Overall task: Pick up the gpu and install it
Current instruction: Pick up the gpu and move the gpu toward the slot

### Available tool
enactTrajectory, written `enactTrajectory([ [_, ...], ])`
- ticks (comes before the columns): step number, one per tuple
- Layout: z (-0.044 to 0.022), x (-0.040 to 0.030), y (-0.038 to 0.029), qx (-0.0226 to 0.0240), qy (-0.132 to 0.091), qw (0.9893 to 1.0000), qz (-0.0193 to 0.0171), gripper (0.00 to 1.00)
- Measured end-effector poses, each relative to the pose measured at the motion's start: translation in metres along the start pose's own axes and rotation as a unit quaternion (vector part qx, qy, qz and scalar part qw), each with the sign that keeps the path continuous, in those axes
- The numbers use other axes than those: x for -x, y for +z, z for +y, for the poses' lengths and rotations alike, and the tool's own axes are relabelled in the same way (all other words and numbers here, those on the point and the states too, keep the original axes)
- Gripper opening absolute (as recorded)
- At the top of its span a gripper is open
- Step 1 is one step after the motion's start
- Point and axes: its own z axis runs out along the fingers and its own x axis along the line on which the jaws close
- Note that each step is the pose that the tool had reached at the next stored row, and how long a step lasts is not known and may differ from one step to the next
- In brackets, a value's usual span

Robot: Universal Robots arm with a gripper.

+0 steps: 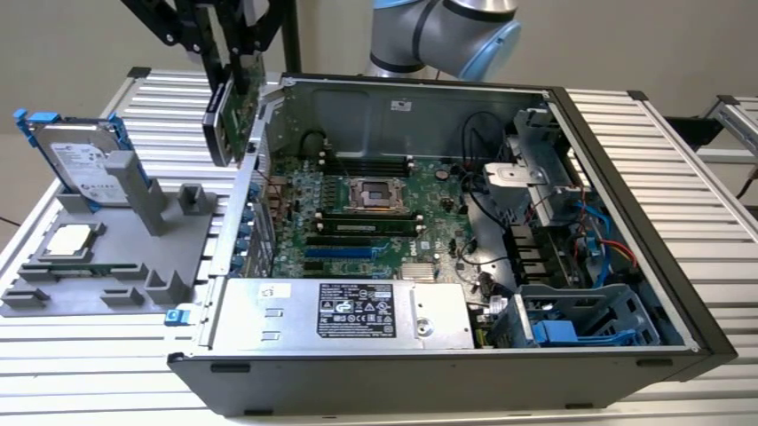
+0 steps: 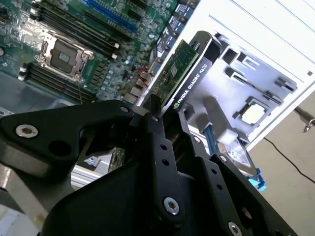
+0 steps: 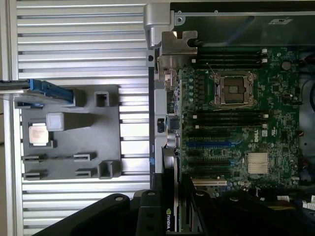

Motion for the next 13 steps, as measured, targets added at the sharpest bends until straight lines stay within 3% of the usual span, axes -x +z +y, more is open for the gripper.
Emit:
enactTrajectory([
  [13,0.0002,0.0061,0.0001,0.0,0.0,1.0,0.0,0.0],
])
